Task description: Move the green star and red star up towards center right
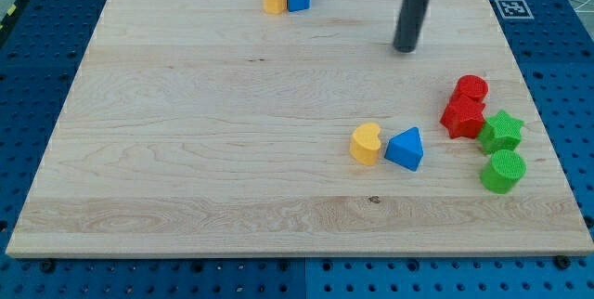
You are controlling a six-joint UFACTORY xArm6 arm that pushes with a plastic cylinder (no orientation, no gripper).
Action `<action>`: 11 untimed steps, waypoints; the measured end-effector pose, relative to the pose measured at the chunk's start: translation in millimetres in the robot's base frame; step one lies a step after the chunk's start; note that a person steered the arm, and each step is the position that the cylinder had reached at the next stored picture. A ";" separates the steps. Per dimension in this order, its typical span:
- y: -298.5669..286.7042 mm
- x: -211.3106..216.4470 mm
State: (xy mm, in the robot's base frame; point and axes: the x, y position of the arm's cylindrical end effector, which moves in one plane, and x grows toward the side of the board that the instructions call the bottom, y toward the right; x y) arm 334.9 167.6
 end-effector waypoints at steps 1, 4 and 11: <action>57.5 10.9; 114.1 172.1; -36.9 90.0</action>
